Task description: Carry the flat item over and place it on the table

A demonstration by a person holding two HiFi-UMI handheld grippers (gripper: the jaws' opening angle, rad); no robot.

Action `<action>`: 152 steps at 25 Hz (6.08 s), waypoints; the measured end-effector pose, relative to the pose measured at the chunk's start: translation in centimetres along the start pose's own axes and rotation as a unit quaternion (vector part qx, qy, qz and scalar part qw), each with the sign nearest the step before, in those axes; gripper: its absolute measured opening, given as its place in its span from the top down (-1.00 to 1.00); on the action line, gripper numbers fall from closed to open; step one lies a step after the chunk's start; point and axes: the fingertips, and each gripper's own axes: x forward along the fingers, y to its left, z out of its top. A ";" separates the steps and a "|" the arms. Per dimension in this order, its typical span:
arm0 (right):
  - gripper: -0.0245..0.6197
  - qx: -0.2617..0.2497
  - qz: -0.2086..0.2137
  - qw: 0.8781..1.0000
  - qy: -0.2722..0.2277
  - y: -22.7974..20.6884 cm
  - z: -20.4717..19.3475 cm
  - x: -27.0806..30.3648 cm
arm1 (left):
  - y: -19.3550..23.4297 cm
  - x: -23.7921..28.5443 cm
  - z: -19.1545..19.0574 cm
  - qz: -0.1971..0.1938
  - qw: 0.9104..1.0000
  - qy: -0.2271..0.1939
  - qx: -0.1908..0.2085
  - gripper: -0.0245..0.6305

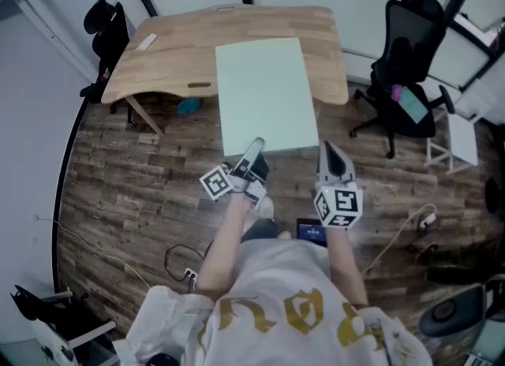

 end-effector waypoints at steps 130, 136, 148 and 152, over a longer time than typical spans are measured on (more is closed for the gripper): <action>0.93 0.031 -0.082 0.988 0.128 -13.9 -6.8 32.9 | 26.8 20.3 13.8 0.070 0.986 0.097 -0.113 -0.01; 0.93 0.035 -0.077 0.987 0.136 -13.8 -7.8 33.6 | 28.2 19.8 13.6 0.078 0.985 0.102 -0.117 -0.01; 0.93 0.034 -0.061 0.985 0.158 -13.1 -10.0 34.7 | 31.3 18.7 12.8 0.097 0.980 0.109 -0.136 -0.01; 0.93 0.039 -0.061 0.983 0.171 -13.0 -11.2 34.6 | 32.0 18.6 12.6 0.102 0.978 0.114 -0.140 -0.01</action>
